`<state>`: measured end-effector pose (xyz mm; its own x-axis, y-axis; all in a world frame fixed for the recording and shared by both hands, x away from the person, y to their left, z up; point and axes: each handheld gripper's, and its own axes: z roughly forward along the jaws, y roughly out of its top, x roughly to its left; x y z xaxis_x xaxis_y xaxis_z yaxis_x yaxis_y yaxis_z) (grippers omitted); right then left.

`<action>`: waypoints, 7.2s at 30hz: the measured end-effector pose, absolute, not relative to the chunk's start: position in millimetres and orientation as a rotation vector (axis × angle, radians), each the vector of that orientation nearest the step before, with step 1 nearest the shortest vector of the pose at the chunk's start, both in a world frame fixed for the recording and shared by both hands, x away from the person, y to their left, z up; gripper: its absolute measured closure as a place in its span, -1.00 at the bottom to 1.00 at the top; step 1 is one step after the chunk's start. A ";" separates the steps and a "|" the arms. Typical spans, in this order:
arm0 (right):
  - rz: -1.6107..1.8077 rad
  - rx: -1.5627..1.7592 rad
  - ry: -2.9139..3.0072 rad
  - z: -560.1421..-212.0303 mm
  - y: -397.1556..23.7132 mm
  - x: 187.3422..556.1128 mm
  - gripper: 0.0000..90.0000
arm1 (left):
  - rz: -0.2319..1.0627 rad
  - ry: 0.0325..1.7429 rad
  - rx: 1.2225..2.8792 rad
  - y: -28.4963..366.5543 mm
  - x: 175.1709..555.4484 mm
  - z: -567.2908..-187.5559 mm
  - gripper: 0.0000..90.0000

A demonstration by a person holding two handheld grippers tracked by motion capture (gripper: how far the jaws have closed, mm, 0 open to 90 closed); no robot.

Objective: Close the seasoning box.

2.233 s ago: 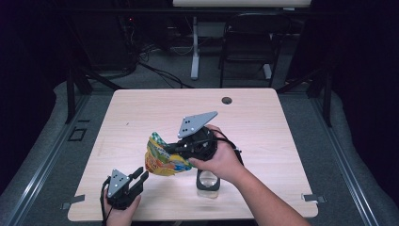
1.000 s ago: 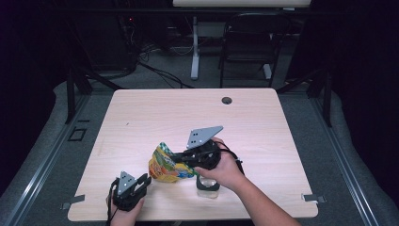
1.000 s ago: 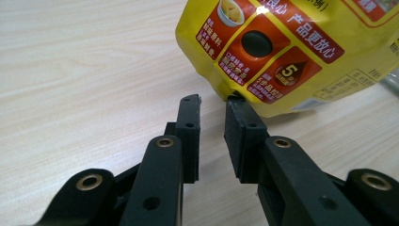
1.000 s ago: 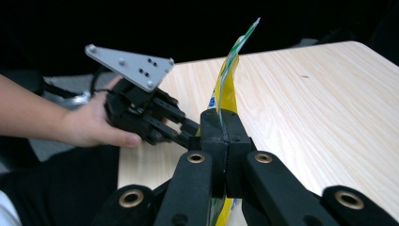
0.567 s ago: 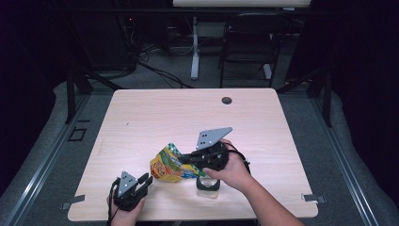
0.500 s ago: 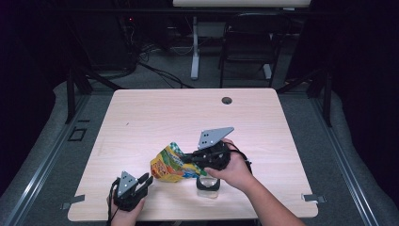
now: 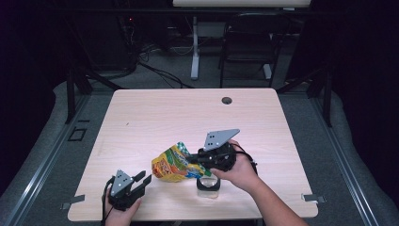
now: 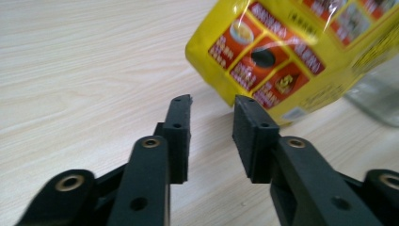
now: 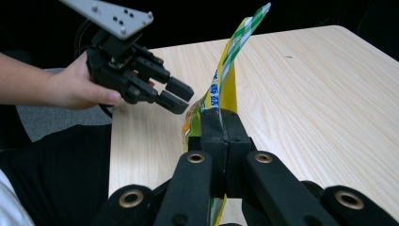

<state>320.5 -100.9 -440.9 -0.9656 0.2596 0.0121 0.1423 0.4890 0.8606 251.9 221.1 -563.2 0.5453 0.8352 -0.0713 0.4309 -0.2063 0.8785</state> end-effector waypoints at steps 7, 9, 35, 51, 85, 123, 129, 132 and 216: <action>1.482 0.338 2.605 -440.5 -100.3 319.5 1.00 | 0.405 0.990 1.803 228.3 260.4 -557.1 0.18; 1.483 0.335 2.603 -440.7 -100.3 319.4 1.00 | 0.350 0.959 1.820 228.4 264.0 -557.2 0.08; 1.522 0.337 2.597 -443.7 -102.7 320.2 1.00 | 0.197 0.888 1.858 216.5 275.2 -576.9 0.11; 1.532 0.338 2.589 -445.6 -104.5 320.5 1.00 | 0.084 0.833 1.811 218.0 286.8 -584.8 -0.14; 1.568 0.342 2.568 -447.1 -103.7 320.4 1.00 | 0.109 0.850 1.763 225.5 284.8 -579.7 0.03; 1.594 0.336 2.538 -447.2 -106.0 321.3 1.00 | 0.164 0.872 1.661 254.2 264.4 -543.0 0.36; 1.572 0.334 2.530 -448.0 -106.6 320.4 1.00 | 0.171 0.869 1.690 254.4 263.6 -539.9 0.45; 1.559 0.330 2.532 -448.3 -106.8 320.6 1.00 | 0.187 0.880 1.695 254.1 263.0 -539.4 0.54; 1.575 0.477 2.431 -454.6 -126.8 296.4 1.00 | 0.364 0.861 1.757 248.4 246.4 -508.1 0.69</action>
